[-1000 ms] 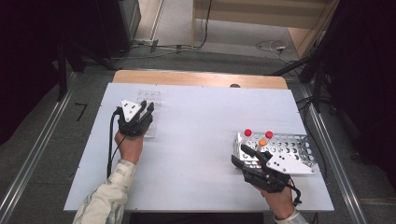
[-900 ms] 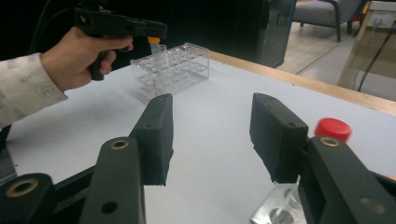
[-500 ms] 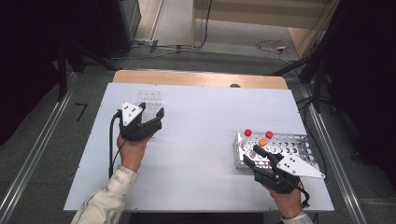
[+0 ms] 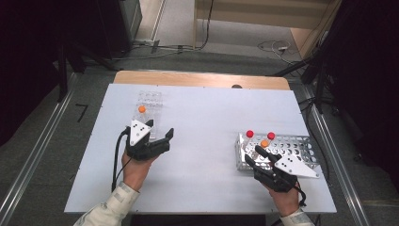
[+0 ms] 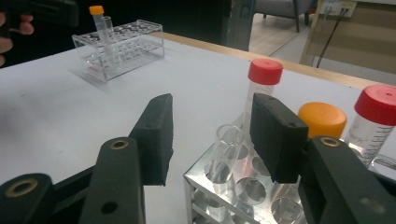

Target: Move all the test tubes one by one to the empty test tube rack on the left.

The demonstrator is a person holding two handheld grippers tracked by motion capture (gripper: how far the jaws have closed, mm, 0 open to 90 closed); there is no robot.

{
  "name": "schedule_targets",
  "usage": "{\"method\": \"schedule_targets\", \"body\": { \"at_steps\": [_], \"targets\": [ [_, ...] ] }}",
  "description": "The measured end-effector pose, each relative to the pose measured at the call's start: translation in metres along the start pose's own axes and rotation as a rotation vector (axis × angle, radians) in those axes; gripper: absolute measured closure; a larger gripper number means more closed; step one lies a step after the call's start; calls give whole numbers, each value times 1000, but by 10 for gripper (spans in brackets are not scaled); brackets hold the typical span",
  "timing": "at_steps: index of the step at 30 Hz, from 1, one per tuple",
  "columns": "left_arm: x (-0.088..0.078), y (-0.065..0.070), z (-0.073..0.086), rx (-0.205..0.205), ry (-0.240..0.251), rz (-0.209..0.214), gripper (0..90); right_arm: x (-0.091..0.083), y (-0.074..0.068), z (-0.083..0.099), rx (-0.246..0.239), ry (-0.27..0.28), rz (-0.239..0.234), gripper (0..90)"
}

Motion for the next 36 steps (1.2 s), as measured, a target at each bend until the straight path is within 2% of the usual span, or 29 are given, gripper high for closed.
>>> {"method": "schedule_targets", "body": {
  "at_steps": [8,12,15,23,27,31,36],
  "targets": [
    [6,16,13,24,-42,34,201,12,8,7,28,-32,17,524],
    [6,20,14,24,-40,48,199,17,9,10,26,-41,23,551],
    [6,22,14,26,-37,55,200,19,10,12,43,-43,19,595],
    [6,24,15,28,-38,66,200,19,8,11,29,-31,14,712],
    [6,26,14,28,-36,74,200,19,7,11,23,-33,10,724],
    [6,28,14,33,-36,83,199,17,6,5,19,-19,10,725],
    [5,33,11,33,-29,97,189,10,6,-12,15,10,9,726]
  ]
}}
Point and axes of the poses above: each handheld gripper's, and its own axes: x roughly forward along the jaws, z roughly out of its underside, y roughly to its right, the point moved 6 cm from there along x, roughly forward along the jaws, and after that the axes turned 4 degrees about z, right-handed, at the moved point
